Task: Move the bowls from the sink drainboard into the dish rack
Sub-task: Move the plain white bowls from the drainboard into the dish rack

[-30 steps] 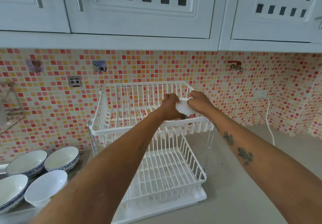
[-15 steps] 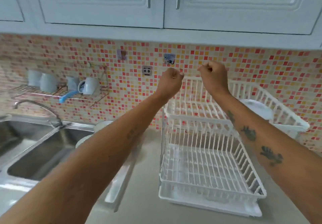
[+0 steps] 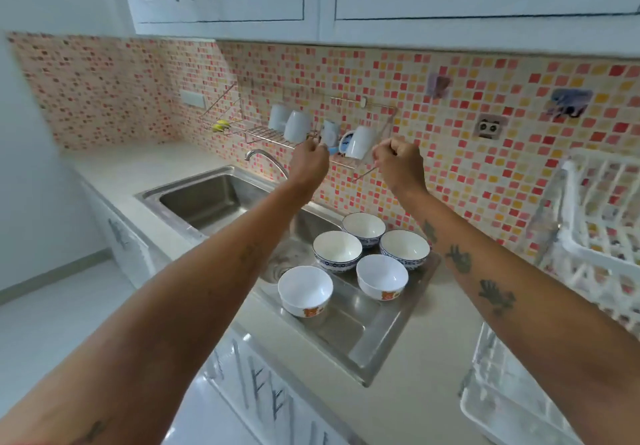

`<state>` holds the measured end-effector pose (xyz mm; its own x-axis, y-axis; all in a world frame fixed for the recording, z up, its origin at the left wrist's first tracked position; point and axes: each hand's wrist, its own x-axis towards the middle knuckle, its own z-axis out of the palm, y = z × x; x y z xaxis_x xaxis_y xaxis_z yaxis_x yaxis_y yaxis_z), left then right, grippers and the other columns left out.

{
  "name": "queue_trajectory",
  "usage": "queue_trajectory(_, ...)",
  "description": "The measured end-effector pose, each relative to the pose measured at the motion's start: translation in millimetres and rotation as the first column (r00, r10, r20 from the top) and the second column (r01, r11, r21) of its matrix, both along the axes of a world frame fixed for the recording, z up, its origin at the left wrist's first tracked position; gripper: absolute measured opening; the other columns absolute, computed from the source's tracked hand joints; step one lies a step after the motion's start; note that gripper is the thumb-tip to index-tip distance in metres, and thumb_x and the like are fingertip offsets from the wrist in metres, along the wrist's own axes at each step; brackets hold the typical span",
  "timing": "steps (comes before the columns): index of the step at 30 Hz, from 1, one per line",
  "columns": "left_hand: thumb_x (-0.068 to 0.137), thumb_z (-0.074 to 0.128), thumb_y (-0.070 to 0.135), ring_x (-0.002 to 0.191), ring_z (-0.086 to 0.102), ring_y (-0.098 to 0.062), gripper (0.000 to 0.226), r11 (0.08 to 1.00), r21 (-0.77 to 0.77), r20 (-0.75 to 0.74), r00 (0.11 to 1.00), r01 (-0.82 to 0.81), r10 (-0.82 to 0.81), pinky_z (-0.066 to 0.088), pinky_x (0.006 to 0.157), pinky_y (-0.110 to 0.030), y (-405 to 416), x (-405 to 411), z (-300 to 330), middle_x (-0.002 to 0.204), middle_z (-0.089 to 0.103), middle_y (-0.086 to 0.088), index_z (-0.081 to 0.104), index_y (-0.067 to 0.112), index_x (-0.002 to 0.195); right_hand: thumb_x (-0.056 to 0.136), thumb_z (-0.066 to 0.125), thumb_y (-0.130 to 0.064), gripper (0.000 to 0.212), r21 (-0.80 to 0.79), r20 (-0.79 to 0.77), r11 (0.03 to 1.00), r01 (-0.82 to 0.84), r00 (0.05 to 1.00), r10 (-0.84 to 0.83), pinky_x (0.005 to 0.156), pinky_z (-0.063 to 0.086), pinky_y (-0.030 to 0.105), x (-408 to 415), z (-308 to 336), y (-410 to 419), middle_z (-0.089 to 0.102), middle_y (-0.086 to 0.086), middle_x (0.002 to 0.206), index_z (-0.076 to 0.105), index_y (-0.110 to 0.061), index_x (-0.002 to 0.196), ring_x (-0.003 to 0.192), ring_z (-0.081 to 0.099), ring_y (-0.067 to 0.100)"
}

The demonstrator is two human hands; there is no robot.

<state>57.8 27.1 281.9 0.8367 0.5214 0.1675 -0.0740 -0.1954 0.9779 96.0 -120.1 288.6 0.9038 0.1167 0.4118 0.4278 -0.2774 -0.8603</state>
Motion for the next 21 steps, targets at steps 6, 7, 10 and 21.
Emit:
queue_trajectory(6, 0.1, 0.037, 0.046, 0.096, 0.053, -0.026, 0.053, 0.99, -0.127, -0.393, 0.913, 0.061, -0.107, 0.045, 0.087, -0.039, 62, -30, -68, 0.109, 0.054, -0.012, 0.053, 0.002, 0.123, 0.099, 0.033, -0.044, 0.042, -0.096, -0.692, 0.943, -0.319, 0.703, 0.167, 0.068, 0.045, 0.031, 17, -88, 68, 0.056, 0.007, 0.085, 0.058, -0.01, 0.094, 0.073, 0.054, 0.021)
queue_trajectory(7, 0.098, 0.035, 0.052, 0.1, 0.053, -0.028, 0.055, 0.986, -0.158, -0.447, 0.885, 0.062, -0.127, 0.044, 0.088, -0.041, 70, -36, -84, 0.11, 0.055, -0.014, 0.052, 0.005, 0.12, 0.099, 0.03, -0.049, 0.051, -0.105, -0.749, 0.928, -0.356, 0.643, 0.162, 0.075, 0.046, 0.034, 16, -104, 72, 0.055, 0.011, 0.094, 0.058, -0.007, 0.108, 0.083, 0.055, 0.024)
queue_trajectory(10, 0.099, 0.032, 0.05, 0.082, 0.058, -0.025, 0.053, 0.972, -0.234, -0.537, 0.836, -0.02, -0.112, 0.046, 0.079, -0.036, 92, -43, -134, 0.092, 0.06, -0.012, 0.059, 0.007, 0.112, 0.101, 0.026, -0.052, 0.065, -0.141, -0.84, 0.906, -0.398, 0.533, 0.103, 0.094, 0.044, 0.038, 16, -147, 81, 0.054, 0.014, 0.11, 0.046, -0.002, 0.136, 0.098, 0.055, 0.027)
queue_trajectory(21, 0.098, 0.035, 0.03, 0.113, 0.049, -0.031, 0.039, 0.867, -0.45, -0.65, 0.744, -0.212, -0.155, 0.048, 0.084, -0.05, 113, -24, -274, 0.127, 0.044, -0.011, 0.037, 0.013, 0.134, 0.093, 0.042, -0.049, 0.064, -0.189, -0.816, 0.981, -0.035, 0.562, -0.137, 0.109, 0.038, 0.044, 35, -290, 111, 0.046, 0.015, 0.145, 0.042, -0.009, 0.143, 0.129, 0.046, 0.032)
